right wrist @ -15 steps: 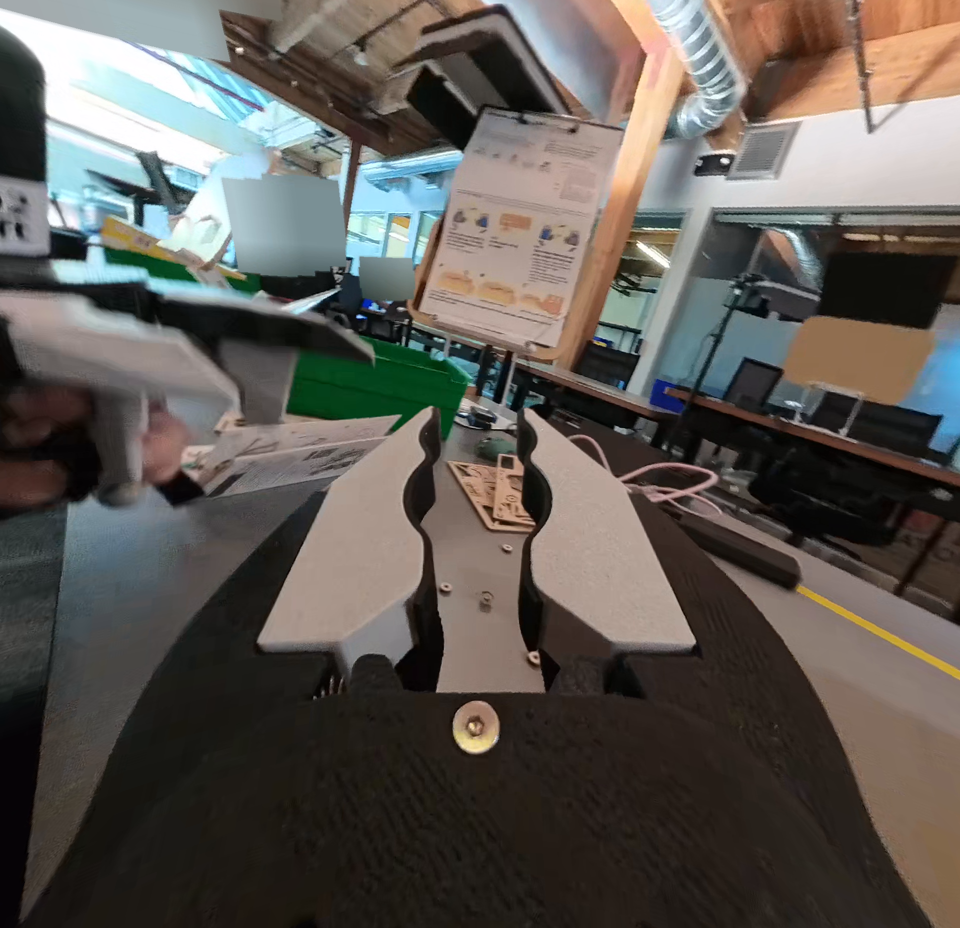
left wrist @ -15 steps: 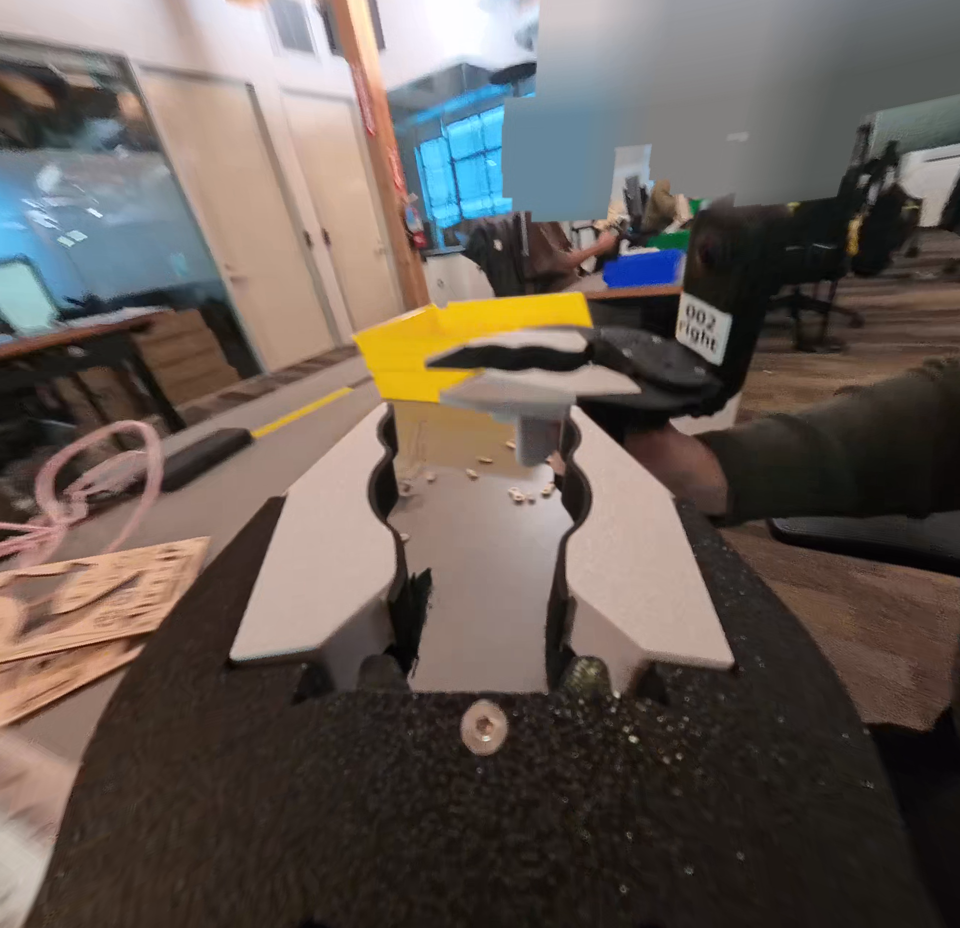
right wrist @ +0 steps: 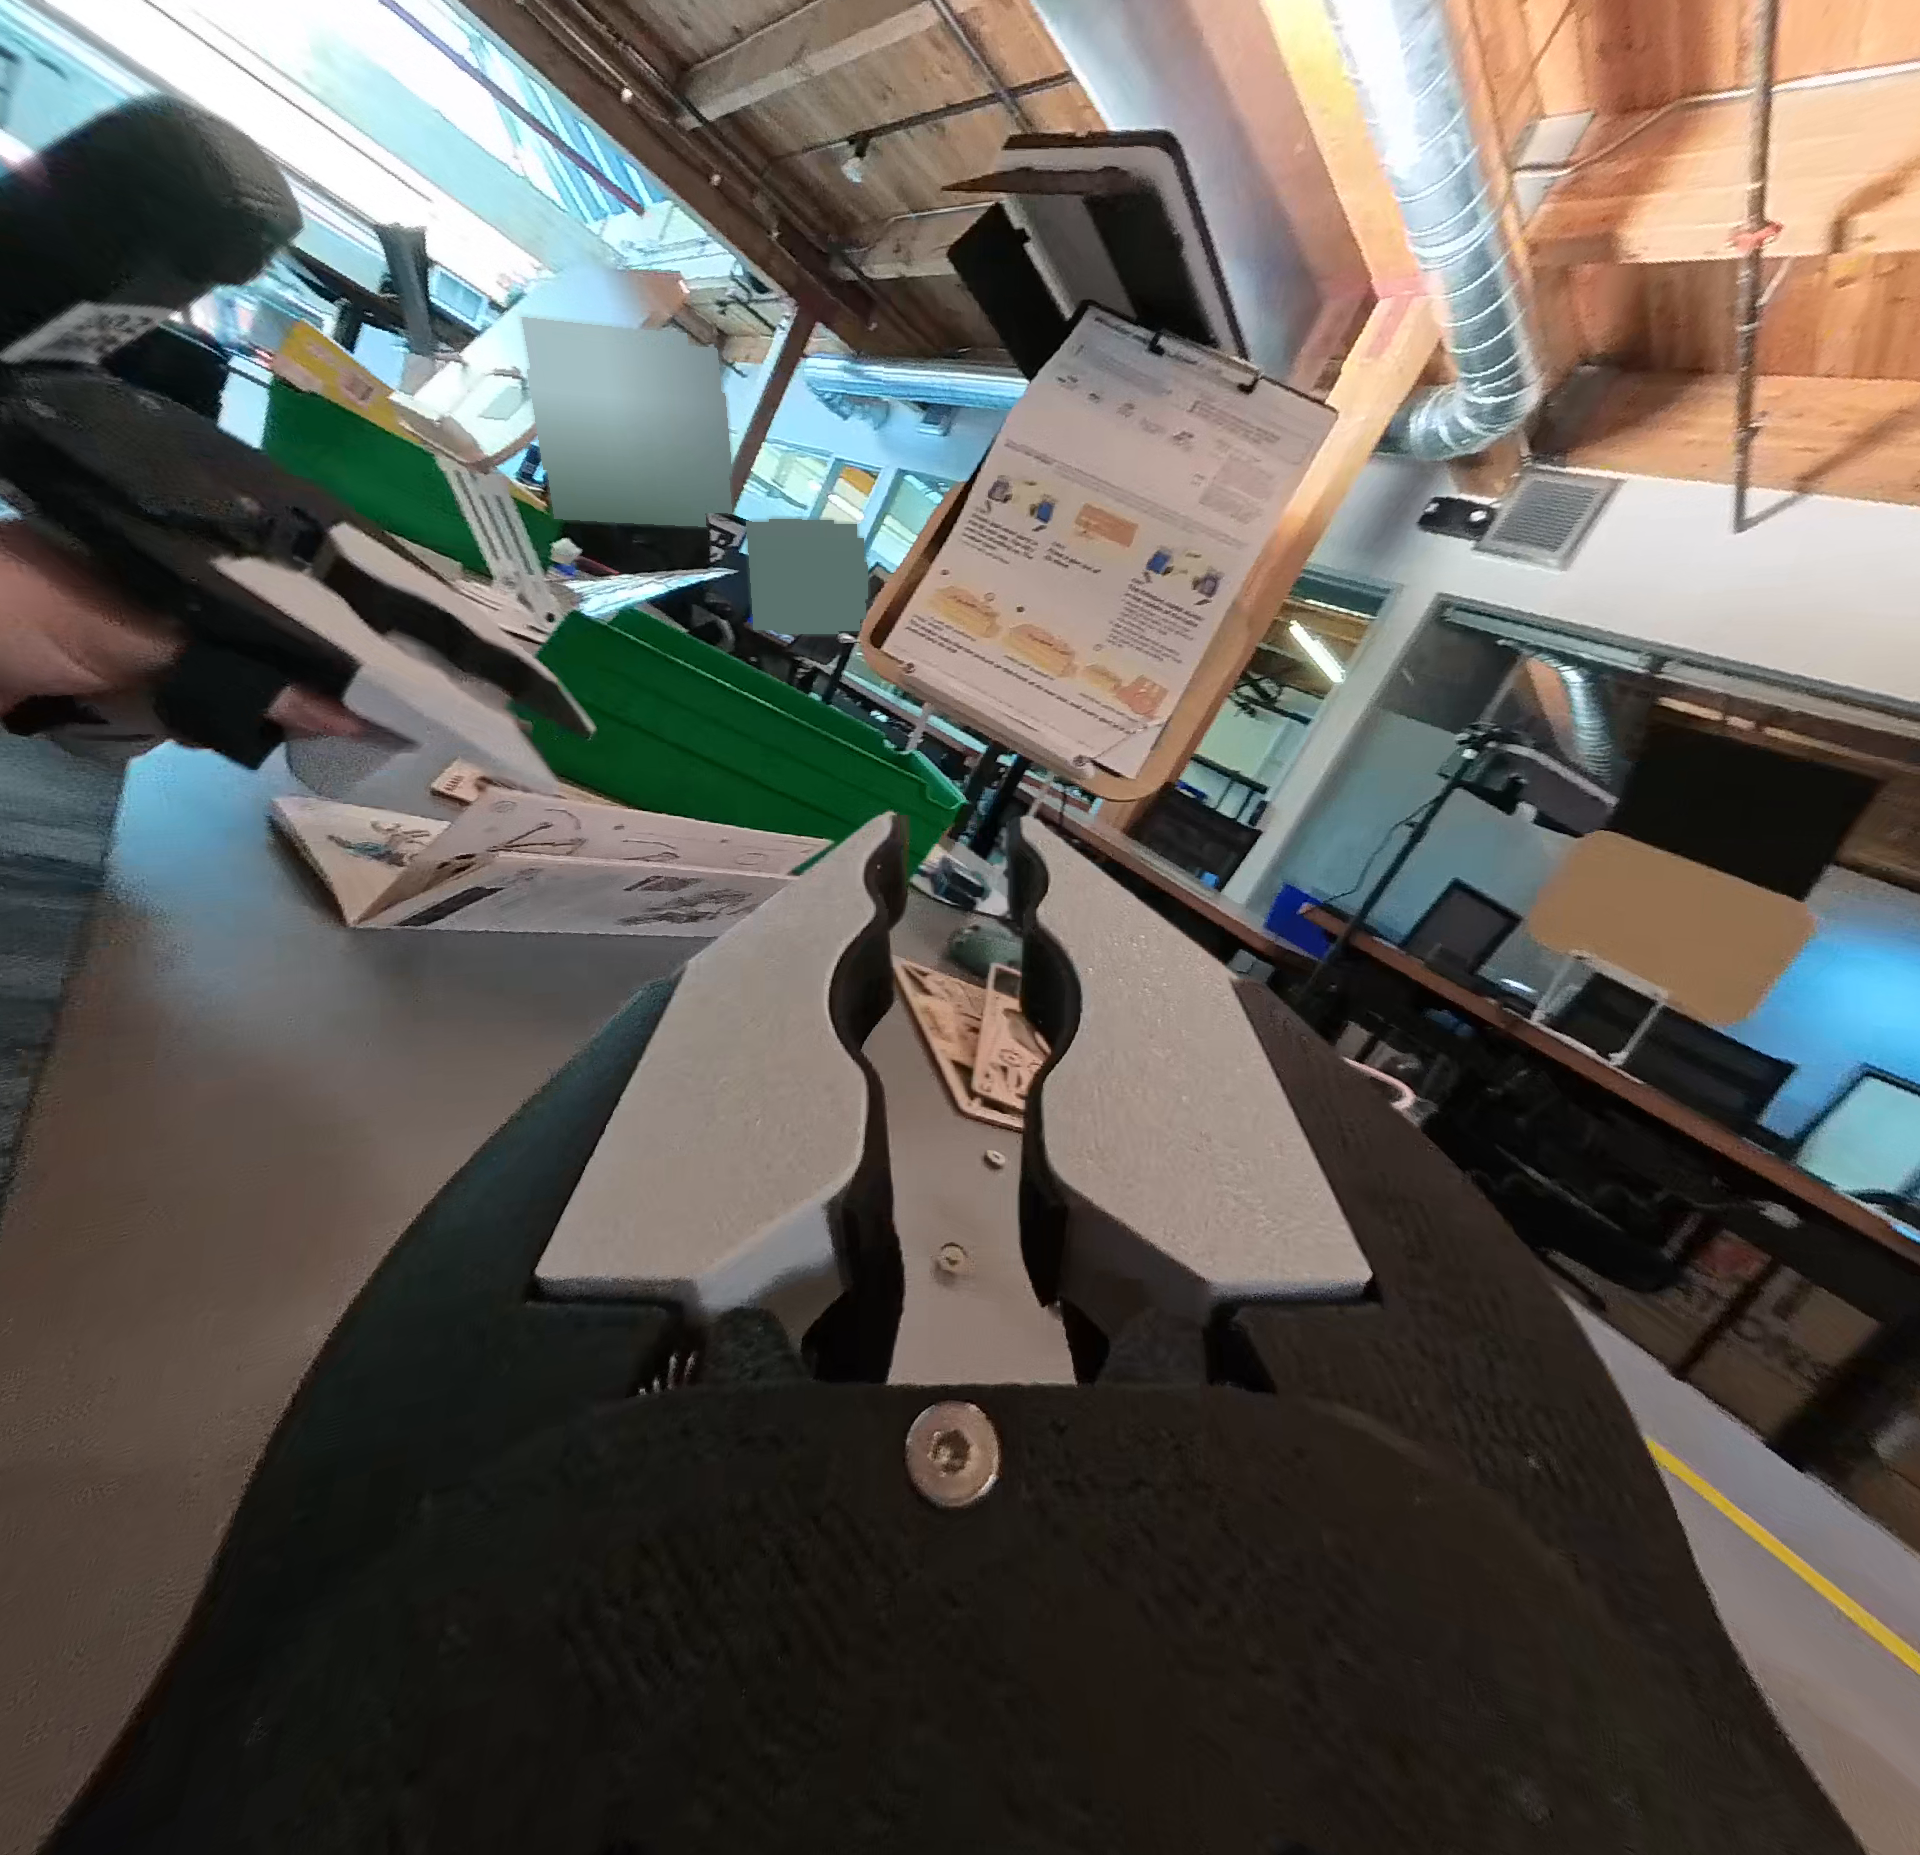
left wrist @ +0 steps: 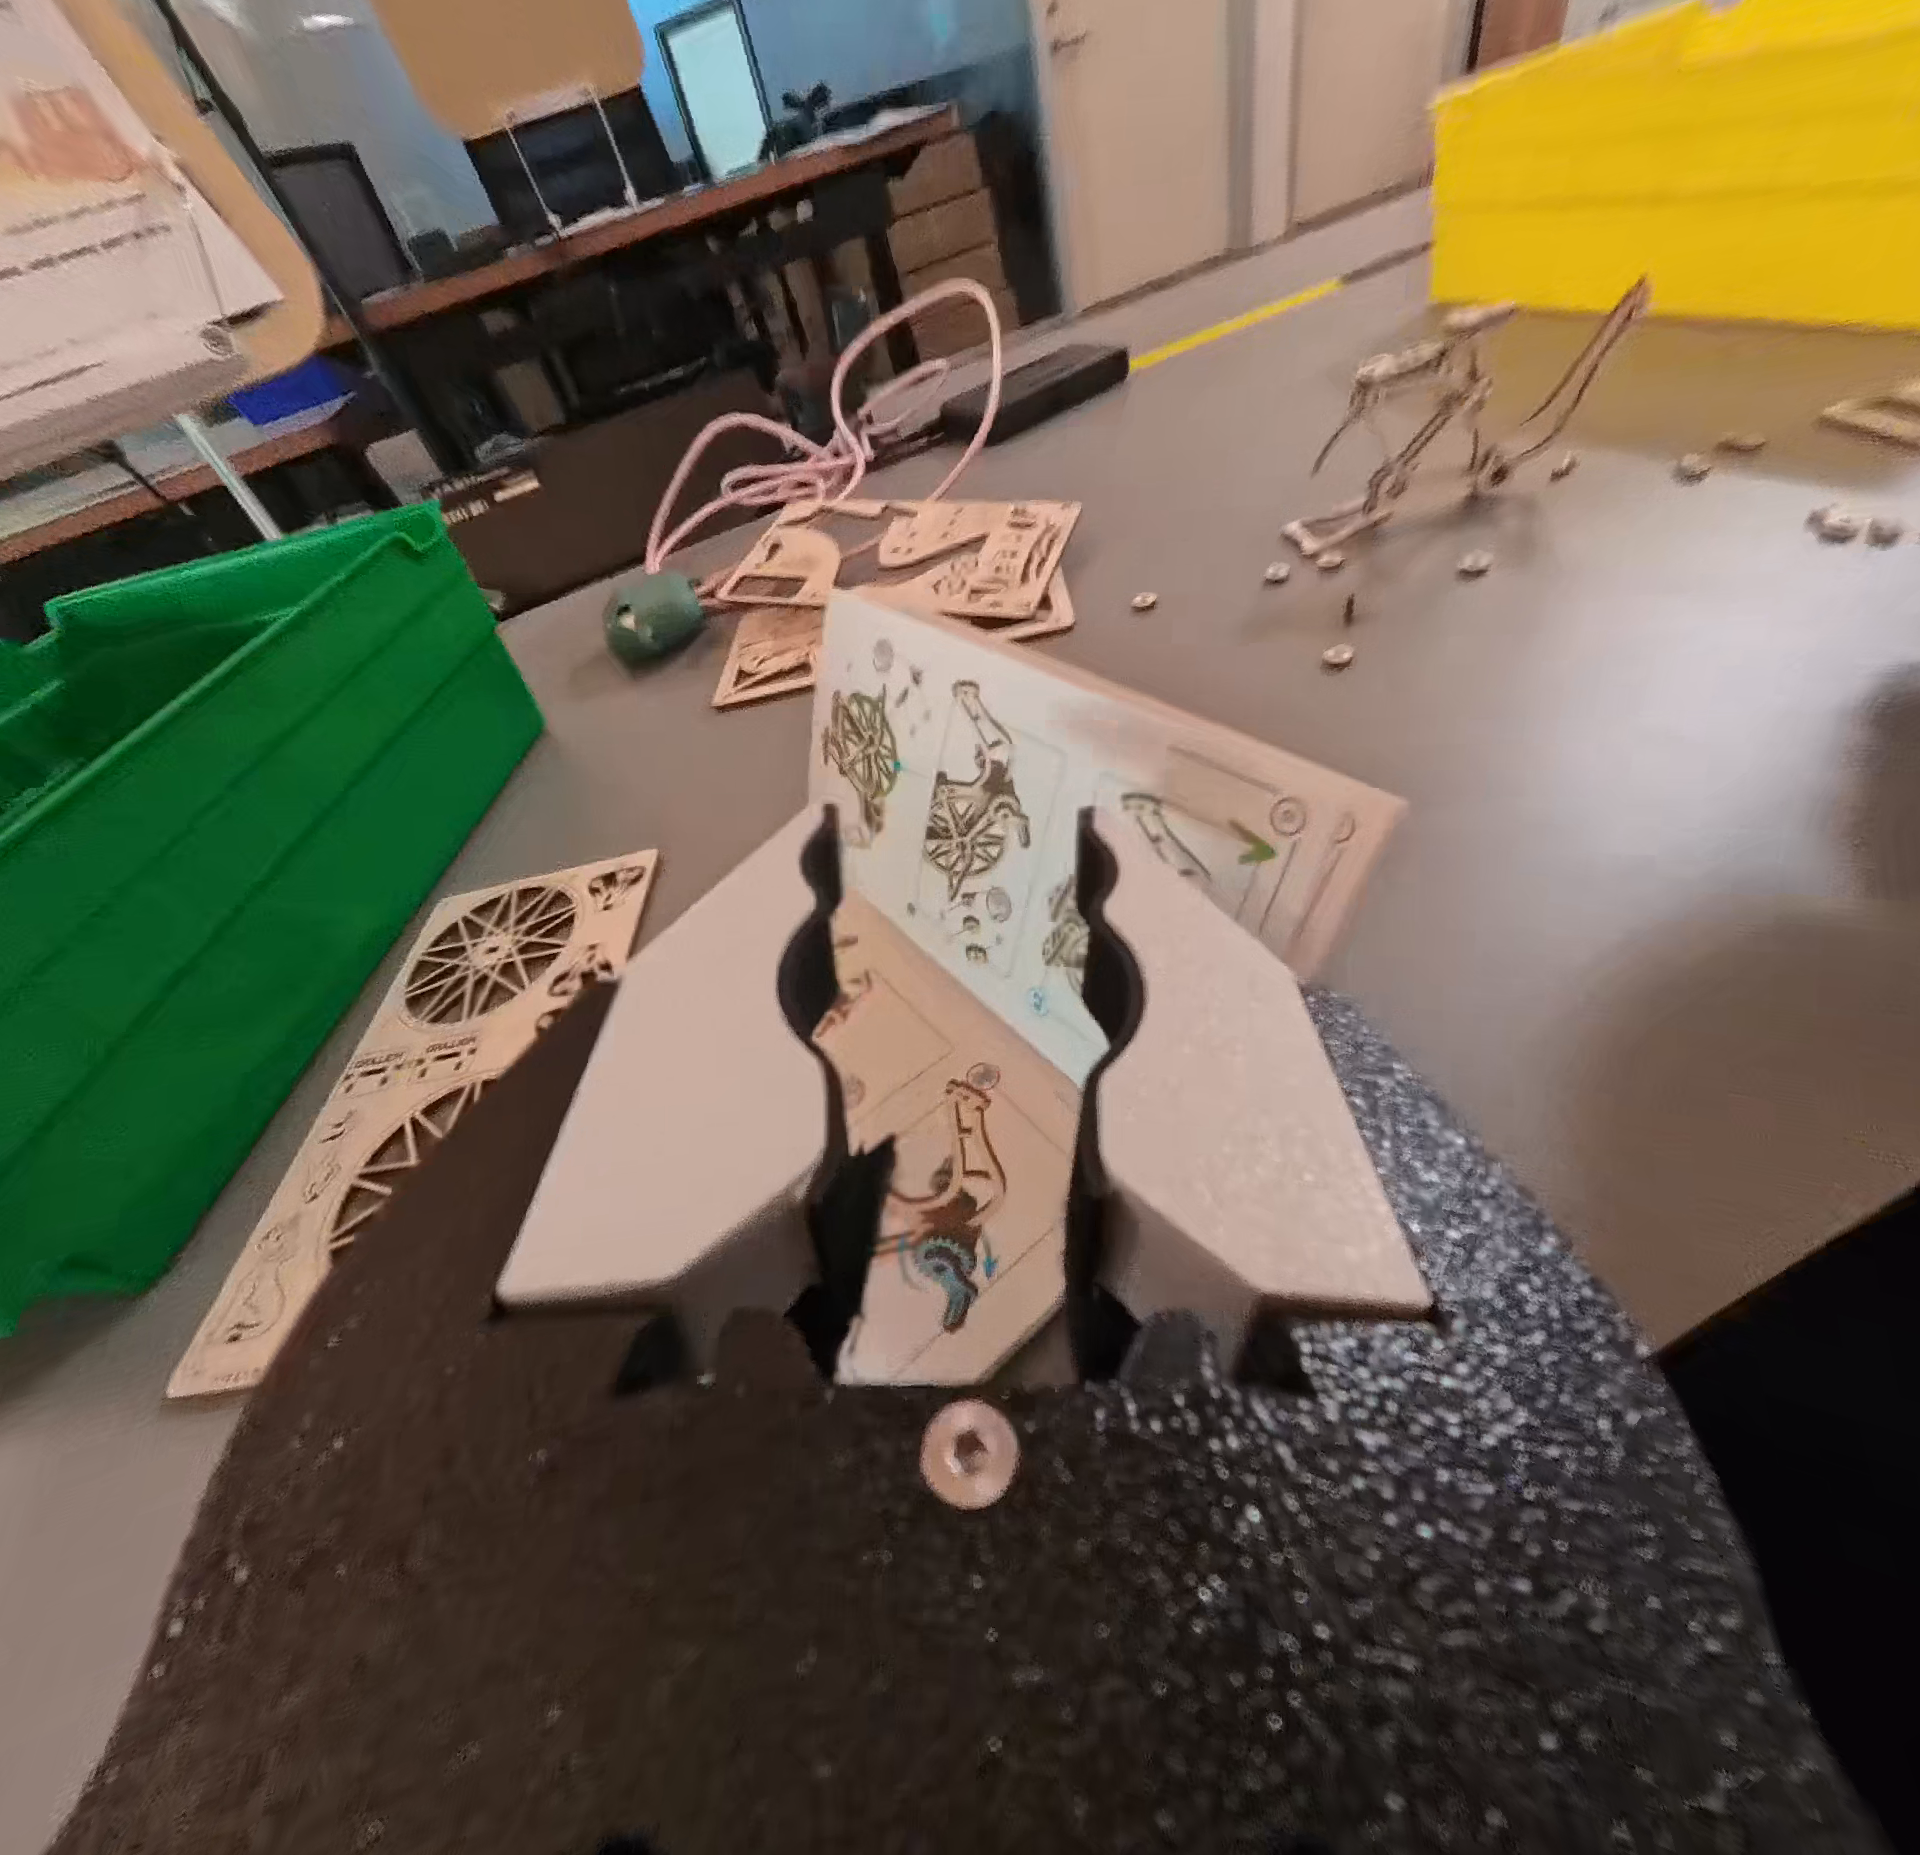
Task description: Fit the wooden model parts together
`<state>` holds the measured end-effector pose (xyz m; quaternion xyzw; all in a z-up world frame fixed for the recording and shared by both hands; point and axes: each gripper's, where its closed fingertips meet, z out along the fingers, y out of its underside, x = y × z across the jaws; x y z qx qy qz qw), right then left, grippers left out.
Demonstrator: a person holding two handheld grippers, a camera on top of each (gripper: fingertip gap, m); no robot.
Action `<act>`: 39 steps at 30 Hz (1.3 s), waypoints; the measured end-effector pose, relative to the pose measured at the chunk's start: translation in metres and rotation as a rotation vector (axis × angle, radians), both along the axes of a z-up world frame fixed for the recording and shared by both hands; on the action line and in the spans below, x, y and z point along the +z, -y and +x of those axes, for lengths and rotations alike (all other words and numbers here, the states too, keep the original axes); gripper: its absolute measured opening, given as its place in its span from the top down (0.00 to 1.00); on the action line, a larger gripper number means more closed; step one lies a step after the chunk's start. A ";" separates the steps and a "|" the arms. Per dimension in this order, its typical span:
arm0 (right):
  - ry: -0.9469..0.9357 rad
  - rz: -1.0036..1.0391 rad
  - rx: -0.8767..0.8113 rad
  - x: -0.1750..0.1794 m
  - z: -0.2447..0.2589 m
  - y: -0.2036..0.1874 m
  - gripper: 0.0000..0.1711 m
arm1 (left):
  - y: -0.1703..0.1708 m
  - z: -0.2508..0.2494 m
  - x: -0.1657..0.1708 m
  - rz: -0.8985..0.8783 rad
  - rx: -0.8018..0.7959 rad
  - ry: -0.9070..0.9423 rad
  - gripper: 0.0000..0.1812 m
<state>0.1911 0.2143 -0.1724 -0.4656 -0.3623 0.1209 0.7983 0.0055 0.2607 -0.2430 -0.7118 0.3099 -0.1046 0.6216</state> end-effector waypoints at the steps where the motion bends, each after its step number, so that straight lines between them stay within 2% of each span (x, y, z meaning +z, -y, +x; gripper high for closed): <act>1: -0.002 0.005 -0.013 0.001 0.001 -0.001 0.90 | -0.002 0.004 -0.007 -0.014 -0.011 -0.042 0.78; 3: -0.009 -0.004 -0.038 0.001 0.005 -0.006 0.90 | -0.005 0.012 -0.021 -0.057 -0.046 -0.119 0.80; 7: -0.039 -0.032 -0.081 0.001 0.014 -0.015 0.91 | -0.008 0.026 -0.044 -0.154 -0.152 -0.193 0.91; 12: -0.076 -0.064 -0.104 0.003 0.021 -0.023 0.91 | -0.012 0.030 -0.056 -0.212 -0.201 -0.254 0.95; 18: -0.127 -0.090 -0.109 0.006 0.030 -0.027 0.91 | -0.010 0.033 -0.063 -0.192 -0.205 -0.331 1.00; 23: -0.154 -0.131 -0.111 0.003 0.036 -0.032 0.90 | -0.011 0.033 -0.063 -0.176 -0.196 -0.346 1.00; 27: -0.055 -0.143 -0.147 -0.006 0.034 -0.037 0.90 | -0.012 0.033 -0.064 -0.213 -0.205 -0.322 1.00; 31: 0.016 -0.287 -0.124 -0.024 0.027 -0.048 0.89 | -0.013 0.034 -0.060 -0.218 -0.210 -0.280 0.99; 34: 0.038 -0.316 -0.171 -0.027 0.035 -0.056 0.89 | -0.010 0.037 -0.048 -0.174 -0.224 -0.242 0.96; 39: 0.117 -0.235 -0.311 -0.019 0.055 -0.058 0.89 | -0.005 0.042 -0.029 -0.099 -0.245 -0.197 0.95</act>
